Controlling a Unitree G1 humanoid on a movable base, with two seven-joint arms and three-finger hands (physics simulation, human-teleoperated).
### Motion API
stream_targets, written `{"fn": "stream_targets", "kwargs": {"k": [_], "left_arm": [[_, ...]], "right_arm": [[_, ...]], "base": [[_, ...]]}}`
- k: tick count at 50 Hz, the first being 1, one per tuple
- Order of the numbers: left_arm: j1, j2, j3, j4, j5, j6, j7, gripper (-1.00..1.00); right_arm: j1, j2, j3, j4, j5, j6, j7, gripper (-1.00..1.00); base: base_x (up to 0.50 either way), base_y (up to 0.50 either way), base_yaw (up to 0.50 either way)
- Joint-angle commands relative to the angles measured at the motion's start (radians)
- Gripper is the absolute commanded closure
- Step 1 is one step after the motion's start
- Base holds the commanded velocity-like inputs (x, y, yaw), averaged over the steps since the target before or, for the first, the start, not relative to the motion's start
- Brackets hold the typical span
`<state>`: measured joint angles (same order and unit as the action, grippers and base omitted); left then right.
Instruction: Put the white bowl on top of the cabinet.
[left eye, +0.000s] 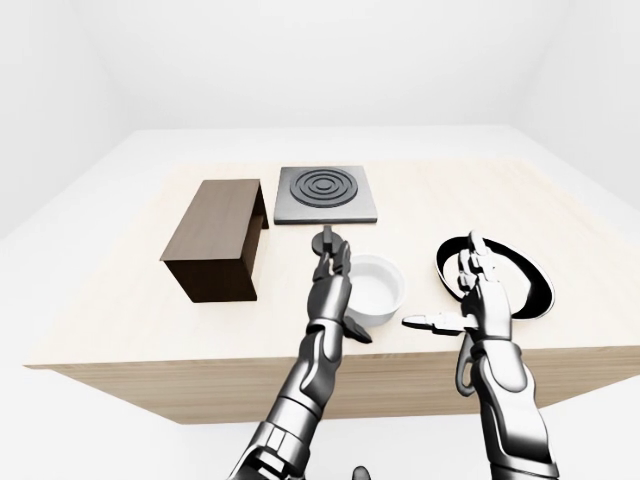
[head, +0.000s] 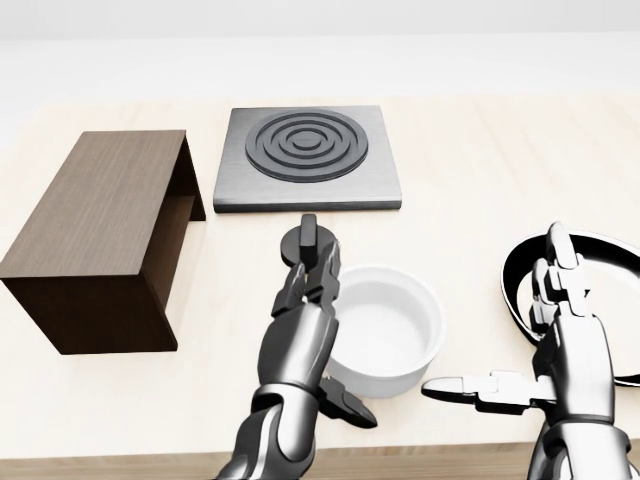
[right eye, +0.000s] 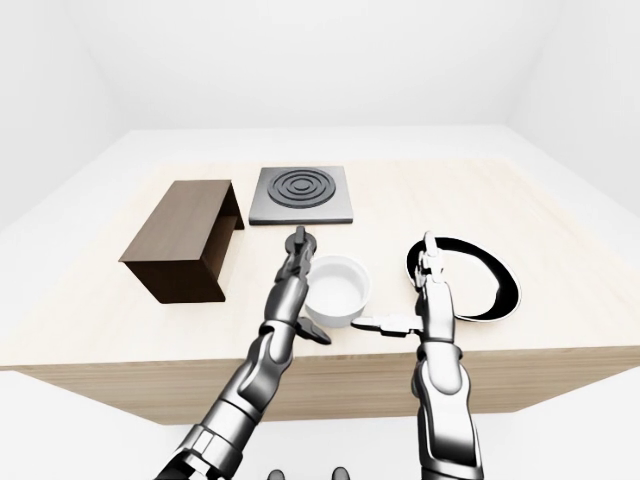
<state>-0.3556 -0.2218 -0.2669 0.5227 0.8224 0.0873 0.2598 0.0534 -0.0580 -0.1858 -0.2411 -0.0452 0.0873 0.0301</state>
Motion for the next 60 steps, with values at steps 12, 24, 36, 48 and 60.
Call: {"fn": "stream_targets", "kwargs": {"k": [12, 24, 36, 48, 60], "left_arm": [[0.0, -0.055, -0.046, 0.07, 0.203, 0.0, 0.01, -1.0], [0.087, -0.055, -0.118, -0.065, 0.381, 0.0, -0.095, -1.0], [0.052, -0.061, -0.096, 0.009, 0.448, 0.0, -0.088, -1.0], [0.002, -0.065, -0.077, 0.055, 0.498, 0.0, -0.132, -1.0], [-0.048, -0.067, -0.052, 0.119, 0.498, 0.0, -0.13, -1.0]], "right_arm": [[-0.008, -0.004, -0.013, -0.005, 0.008, 0.0, -0.01, -1.0], [-0.006, -0.006, -0.022, -0.02, 0.016, 0.0, -0.01, -1.0], [-0.005, -0.005, -0.019, -0.018, 0.014, 0.0, -0.008, -1.0], [0.0, -0.003, -0.021, -0.023, 0.016, 0.0, -0.005, -1.0], [0.008, 0.0, -0.021, -0.035, 0.016, 0.0, -0.002, -1.0]], "base": [[0.0, 0.0, 0.0], [0.0, 0.0, 0.0], [0.0, 0.0, 0.0], [0.0, 0.0, 0.0], [0.0, 0.0, 0.0]]}}
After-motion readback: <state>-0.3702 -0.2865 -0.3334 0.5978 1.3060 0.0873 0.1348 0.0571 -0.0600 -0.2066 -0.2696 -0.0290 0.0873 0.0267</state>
